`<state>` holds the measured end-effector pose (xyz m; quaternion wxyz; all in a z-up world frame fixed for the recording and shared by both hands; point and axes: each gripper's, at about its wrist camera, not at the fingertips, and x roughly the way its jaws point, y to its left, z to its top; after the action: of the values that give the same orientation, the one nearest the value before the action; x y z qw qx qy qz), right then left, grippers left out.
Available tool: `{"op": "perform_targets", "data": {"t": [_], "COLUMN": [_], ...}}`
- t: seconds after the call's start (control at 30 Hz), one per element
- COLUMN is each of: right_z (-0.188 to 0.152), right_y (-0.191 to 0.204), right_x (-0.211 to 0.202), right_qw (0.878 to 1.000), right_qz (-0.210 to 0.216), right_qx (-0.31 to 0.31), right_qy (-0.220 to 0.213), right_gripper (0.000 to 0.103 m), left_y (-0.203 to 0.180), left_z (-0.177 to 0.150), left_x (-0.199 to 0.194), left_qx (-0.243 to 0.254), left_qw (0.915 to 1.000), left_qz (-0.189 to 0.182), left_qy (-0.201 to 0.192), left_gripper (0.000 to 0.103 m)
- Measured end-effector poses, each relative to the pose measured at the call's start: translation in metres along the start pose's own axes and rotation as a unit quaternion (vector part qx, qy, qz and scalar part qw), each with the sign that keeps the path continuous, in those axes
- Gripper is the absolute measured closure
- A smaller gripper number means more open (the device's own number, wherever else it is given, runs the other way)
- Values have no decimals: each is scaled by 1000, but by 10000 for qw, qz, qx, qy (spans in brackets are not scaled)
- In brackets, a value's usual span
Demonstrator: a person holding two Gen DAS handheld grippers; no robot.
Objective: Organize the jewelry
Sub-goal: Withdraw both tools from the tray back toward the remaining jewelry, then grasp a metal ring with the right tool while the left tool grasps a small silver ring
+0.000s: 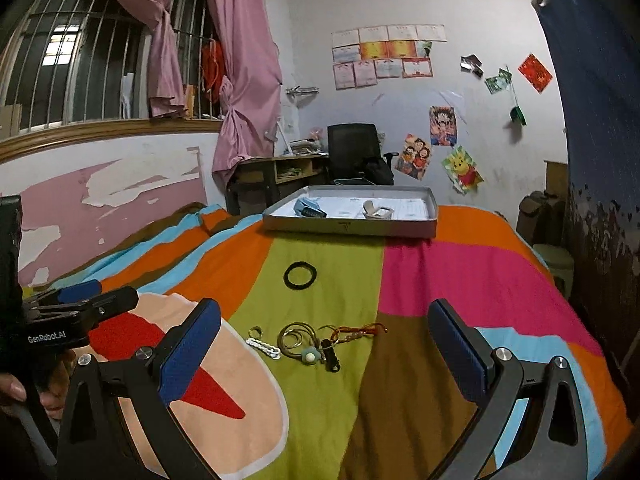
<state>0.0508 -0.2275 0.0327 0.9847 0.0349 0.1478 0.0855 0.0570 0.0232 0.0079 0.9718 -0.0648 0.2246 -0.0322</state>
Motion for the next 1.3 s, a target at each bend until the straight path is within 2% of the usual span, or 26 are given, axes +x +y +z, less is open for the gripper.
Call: {"op": "perform_targets", "data": {"t": [0.43, 0.53, 0.7, 0.87, 1.03, 1.07, 1.13, 1.17, 1.2, 1.23, 1.3], "right_z": [8, 11, 9, 1, -13, -15, -21, -23, -26, -28, -31], "right_y": [-11, -13, -17, -14, -12, -12, -9, -8, -6, -5, -1], "right_x": [52, 67, 101, 132, 167, 173, 189, 193, 200, 204, 214], "right_qw": [9997, 9997, 9991, 9976, 9928, 9912, 9866, 9850, 9822, 9800, 9744], "right_qz": [-140, -126, 1, 120, 344, 425, 608, 647, 734, 818, 1045], "right_qx": [191, 199, 218, 140, 103, 104, 43, 2, -46, -59, -115], "right_qy": [24, 83, 359, 673, 1145, 1250, 1512, 1597, 1728, 1812, 1988], "right_gripper": [1, 1, 1, 1, 2, 4, 18, 31, 38, 38, 45], "left_y": [9, 15, 24, 25, 24, 25, 24, 24, 23, 22, 20], "left_z": [15, 19, 21, 20, 8, 5, 0, -1, -2, -3, -5], "left_x": [42, 57, 93, 125, 156, 160, 167, 170, 173, 176, 182], "left_qx": [-89, -116, -37, 100, 326, 312, 287, 280, 272, 273, 272], "left_qw": [9998, 9995, 9979, 9961, 9917, 9905, 9868, 9848, 9822, 9795, 9736], "left_qz": [164, 133, 23, -114, -291, -358, -589, -707, -875, -1031, -1300], "left_qy": [112, 247, 650, 870, 1206, 1288, 1479, 1561, 1640, 1710, 1855], "left_gripper": [0, 0, 0, 0, 1, 3, 19, 23, 30, 40, 53]}}
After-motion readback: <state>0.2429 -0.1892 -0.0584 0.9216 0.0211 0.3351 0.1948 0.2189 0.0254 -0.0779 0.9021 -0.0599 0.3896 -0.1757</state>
